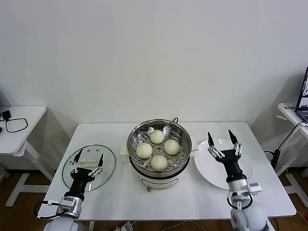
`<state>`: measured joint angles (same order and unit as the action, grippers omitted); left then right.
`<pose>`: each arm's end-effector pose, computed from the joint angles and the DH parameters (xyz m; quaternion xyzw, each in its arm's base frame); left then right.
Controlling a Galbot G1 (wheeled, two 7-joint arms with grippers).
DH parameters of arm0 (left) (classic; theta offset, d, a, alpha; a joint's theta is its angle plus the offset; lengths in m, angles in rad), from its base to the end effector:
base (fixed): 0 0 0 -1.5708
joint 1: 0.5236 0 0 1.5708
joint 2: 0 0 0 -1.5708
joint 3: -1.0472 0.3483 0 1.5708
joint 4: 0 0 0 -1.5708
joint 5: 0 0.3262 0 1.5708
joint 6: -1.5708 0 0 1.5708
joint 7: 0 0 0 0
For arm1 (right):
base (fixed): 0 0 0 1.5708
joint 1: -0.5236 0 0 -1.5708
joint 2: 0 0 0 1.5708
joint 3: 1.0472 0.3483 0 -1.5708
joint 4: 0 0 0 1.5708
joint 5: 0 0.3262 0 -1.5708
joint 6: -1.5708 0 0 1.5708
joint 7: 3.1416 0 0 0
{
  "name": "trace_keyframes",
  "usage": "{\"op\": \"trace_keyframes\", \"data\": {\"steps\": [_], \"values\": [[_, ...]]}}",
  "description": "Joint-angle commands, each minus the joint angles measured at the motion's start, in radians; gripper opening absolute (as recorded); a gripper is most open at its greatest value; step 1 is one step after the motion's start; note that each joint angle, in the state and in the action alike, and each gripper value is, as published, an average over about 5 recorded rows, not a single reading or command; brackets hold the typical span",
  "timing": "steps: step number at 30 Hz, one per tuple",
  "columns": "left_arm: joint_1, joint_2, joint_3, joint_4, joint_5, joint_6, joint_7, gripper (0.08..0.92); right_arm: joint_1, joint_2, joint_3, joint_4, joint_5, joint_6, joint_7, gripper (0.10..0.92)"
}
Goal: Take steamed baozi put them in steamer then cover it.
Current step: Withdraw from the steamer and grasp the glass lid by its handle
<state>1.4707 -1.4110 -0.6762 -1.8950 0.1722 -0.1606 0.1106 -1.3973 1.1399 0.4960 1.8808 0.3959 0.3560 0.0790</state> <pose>0.1825 0.0853 -0.3387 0.0316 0.9809 0.1908 0.0216 0.2129 -0.0961 -0.3222 -0.0361 0.9896 0.0170 0.1382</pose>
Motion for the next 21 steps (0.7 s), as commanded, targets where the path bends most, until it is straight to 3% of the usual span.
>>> {"op": "trace_keyframes", "data": {"steps": [1,9,21], "values": [[-0.036,0.036,-0.078,0.233,0.698,-0.251,-0.166,0.823,-0.131,0.121,0.040,0.025,-0.057,0.067,0.052,0.823],[-0.069,0.077,-0.115,0.418,1.144,-0.340,-0.379,0.823,-0.105,0.129,0.031,-0.005,-0.052,0.056,0.048,0.823],[-0.166,0.116,-0.101,0.501,1.225,-0.289,-0.416,0.823,-0.071,0.140,0.019,-0.052,-0.053,0.054,0.041,0.823]]}}
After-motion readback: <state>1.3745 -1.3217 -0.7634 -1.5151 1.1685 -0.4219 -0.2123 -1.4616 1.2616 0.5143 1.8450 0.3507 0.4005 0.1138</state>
